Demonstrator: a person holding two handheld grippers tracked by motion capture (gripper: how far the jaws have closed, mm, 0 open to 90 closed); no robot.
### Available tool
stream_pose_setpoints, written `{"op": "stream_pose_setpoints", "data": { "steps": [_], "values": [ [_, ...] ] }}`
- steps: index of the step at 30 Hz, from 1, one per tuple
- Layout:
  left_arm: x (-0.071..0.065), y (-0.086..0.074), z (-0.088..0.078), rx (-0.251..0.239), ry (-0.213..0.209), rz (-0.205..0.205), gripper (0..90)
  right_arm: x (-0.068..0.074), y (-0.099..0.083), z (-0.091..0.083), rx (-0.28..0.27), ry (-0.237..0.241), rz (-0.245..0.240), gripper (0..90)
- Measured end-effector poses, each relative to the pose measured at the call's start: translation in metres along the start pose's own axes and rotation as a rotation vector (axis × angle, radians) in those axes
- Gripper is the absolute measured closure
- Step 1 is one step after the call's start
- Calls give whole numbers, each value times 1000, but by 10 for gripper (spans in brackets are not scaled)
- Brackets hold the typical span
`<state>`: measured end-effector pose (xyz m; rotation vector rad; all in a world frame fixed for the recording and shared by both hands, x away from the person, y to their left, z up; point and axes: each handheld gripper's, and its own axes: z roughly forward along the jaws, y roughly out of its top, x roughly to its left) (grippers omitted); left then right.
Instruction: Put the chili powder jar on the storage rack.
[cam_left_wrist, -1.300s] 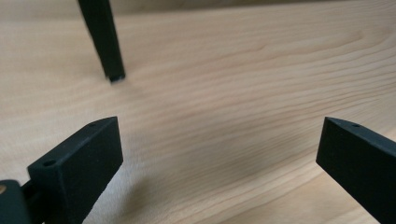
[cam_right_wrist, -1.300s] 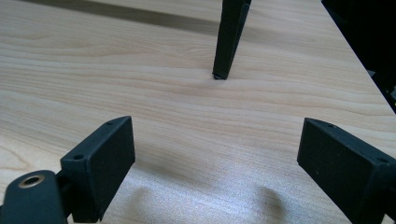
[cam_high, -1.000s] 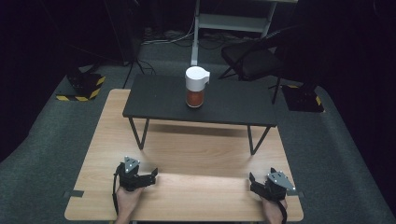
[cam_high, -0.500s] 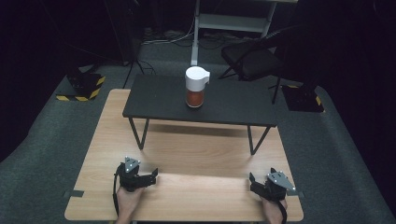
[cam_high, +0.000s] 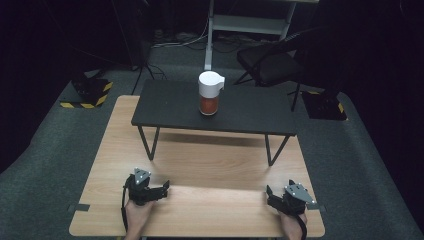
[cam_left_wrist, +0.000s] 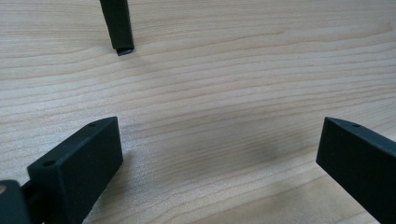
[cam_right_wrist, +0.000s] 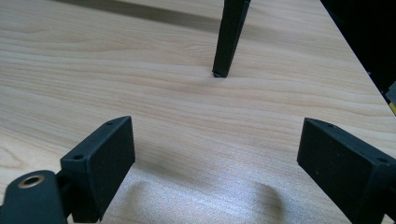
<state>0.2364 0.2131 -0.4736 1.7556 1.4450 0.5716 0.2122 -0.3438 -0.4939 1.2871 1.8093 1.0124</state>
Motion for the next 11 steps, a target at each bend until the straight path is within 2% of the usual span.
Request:
{"op": "stream_pose_setpoints", "data": {
  "steps": [9,11],
  "values": [
    [0,0,0,2,-6,5,6,1,1,0,6,0,-4,106],
    [-2,2,0,13,5,12,6,0,0,0,2,-1,1,106]
  ]
}}
